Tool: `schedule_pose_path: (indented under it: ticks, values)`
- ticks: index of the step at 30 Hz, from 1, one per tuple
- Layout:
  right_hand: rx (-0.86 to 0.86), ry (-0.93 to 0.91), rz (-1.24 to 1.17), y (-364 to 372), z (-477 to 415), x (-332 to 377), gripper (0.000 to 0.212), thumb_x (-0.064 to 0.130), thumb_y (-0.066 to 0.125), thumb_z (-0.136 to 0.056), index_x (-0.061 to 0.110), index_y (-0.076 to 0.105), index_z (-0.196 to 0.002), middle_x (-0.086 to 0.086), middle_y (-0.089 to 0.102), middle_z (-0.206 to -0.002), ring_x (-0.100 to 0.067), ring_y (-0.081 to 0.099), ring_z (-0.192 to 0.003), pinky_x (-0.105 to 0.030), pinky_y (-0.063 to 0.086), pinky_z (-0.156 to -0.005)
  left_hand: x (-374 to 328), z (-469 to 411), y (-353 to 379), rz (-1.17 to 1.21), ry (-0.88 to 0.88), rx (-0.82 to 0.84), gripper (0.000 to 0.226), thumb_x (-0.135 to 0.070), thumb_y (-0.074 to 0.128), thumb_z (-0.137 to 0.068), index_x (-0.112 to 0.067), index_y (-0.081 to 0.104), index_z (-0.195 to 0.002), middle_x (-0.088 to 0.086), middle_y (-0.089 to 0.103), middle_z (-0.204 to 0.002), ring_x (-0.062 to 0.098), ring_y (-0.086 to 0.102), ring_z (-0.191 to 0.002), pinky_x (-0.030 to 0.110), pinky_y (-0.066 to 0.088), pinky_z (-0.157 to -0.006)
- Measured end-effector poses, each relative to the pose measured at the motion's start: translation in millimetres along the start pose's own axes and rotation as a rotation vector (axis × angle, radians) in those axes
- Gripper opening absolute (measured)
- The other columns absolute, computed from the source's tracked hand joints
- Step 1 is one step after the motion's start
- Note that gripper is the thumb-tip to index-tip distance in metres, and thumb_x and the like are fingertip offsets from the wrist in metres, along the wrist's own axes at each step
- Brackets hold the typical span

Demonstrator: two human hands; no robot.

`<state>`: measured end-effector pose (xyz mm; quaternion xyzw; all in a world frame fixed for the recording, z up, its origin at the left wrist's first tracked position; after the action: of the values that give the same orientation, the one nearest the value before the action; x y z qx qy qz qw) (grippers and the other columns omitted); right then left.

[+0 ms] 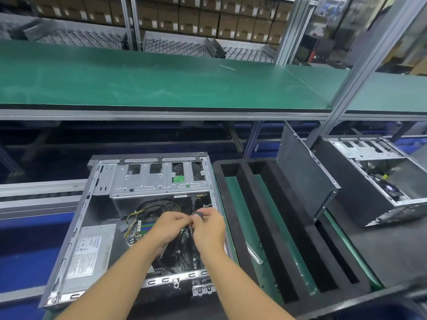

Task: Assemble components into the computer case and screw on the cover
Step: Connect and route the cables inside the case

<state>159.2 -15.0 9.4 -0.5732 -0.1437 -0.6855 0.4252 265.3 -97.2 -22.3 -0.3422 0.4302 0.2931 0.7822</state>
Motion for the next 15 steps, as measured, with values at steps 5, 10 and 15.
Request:
schedule_pose_path:
  ticks: [5,10,15]
  values:
    - [-0.036,-0.009,0.085,21,-3,-3,0.014,0.008,0.042,-0.103,0.019,0.05,-0.104,0.002,0.054,-0.101,-0.012,0.05,-0.083,-0.021,0.037,-0.065,6,-3,3,0.096,-0.004,0.021,0.015,-0.03,0.068,-0.09,-0.026,0.081,-0.084,-0.005,0.076,-0.096,0.013,0.066,-0.103,0.038,0.051,-0.096]
    - [-0.01,0.142,0.008,26,-18,-22,0.036,0.001,0.04,-0.103,0.008,0.053,-0.137,-0.006,0.059,-0.12,-0.018,0.059,-0.104,-0.02,0.048,-0.079,11,-8,1,0.096,0.005,0.002,0.01,-0.031,0.07,-0.088,-0.028,0.08,-0.089,-0.011,0.074,-0.101,0.008,0.063,-0.106,0.035,0.046,-0.1]
    - [-0.094,0.171,-0.221,36,-28,-23,0.037,0.008,0.043,-0.108,0.009,0.049,-0.145,-0.007,0.058,-0.134,-0.014,0.053,-0.115,-0.025,0.043,-0.098,11,-10,0,0.048,0.016,-0.033,0.014,-0.032,0.065,-0.092,-0.035,0.078,-0.086,-0.015,0.071,-0.1,0.004,0.059,-0.103,0.031,0.043,-0.092]
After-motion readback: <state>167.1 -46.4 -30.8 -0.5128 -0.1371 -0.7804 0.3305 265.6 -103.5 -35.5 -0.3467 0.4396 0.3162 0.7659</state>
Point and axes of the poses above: each hand's wrist, its own z-axis away from the middle knuckle, its own y-axis out of the palm, x = y × z, the point moved 6 cm from there along -z, towards the middle knuckle
